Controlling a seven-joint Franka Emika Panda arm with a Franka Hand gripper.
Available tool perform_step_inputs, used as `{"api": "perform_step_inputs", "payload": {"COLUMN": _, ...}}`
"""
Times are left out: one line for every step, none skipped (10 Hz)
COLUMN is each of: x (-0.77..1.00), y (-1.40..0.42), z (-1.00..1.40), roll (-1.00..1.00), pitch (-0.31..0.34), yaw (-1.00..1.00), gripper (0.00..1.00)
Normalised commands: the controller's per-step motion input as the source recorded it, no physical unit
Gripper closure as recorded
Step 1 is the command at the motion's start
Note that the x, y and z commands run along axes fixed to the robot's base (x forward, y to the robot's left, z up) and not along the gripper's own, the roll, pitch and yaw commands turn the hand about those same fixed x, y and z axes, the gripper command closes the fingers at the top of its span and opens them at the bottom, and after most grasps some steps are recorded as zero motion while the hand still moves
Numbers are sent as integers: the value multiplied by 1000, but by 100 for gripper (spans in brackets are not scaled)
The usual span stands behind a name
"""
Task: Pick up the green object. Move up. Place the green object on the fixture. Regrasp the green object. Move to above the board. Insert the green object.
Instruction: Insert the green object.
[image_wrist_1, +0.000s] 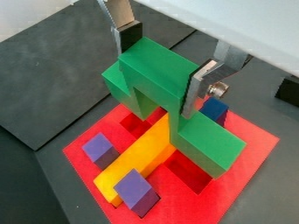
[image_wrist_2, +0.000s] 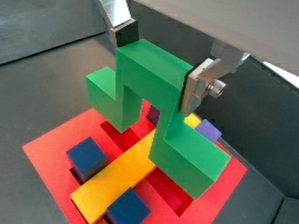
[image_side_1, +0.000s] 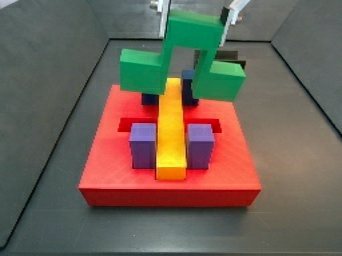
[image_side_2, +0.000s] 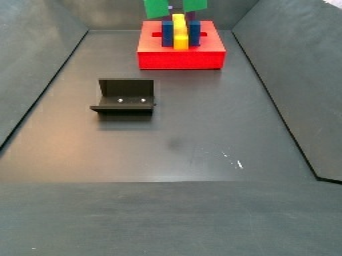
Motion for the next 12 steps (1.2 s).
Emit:
{"api": "perform_step_inputs", "payload": {"x": 0, "y": 29, "z": 0, "roll": -184, "pitch": -103, "yaw": -46, "gripper": 100}}
{"api": "perform_step_inputs", "payload": {"x": -140, "y": 0, "z": -114, "roll": -124, "pitch": -70, "yaw": -34, "gripper": 100}}
{"api": "perform_step_inputs", "payload": {"x": -174, "y": 83, "z": -109, "roll": -291, "pitch": -201, "yaw": -60, "gripper": 100}}
{"api": "perform_step_inputs", "payload": {"x": -217, "y": 111, "z": -83, "roll": -317, "pitch": -226, "yaw": -77, "gripper": 100}}
{"api": "perform_step_inputs", "payload": {"x": -214, "y": 143, "z": -6, "roll": -339, "pitch": -290, "yaw": -74, "gripper": 100}}
{"api": "perform_step_inputs", "payload": {"x": -214, "y": 163, "z": 0, "roll": -349, "pitch": -317, "yaw": -57, "gripper": 100}}
{"api": "perform_step_inputs", "payload": {"x": -240, "y": 126, "z": -49, "roll": -316, "pitch": -309, "yaw": -40, "gripper": 100}}
{"api": "perform_step_inputs", "payload": {"x": -243, "y": 117, "z": -6, "roll": -313, "pitch": -339, "yaw": -29, "gripper": 100}}
{"api": "perform_step_inputs", "payload": {"x": -249, "y": 106, "z": 0, "roll": -321, "pitch": -377, "yaw": -9, "gripper": 100}}
{"api": "perform_step_inputs", "payload": {"x": -171, "y": 37, "z": 0, "roll": -293, "pitch": -401, "yaw": 0, "gripper": 100}}
{"api": "perform_step_inputs", "payload": {"x": 0, "y": 0, "z": 3, "roll": -170, "pitch": -341, "yaw": 0, "gripper": 100}}
{"api": "perform_step_inputs", "payload": {"x": 83, "y": -191, "z": 0, "roll": 21, "pitch": -124, "yaw": 0, "gripper": 100}}
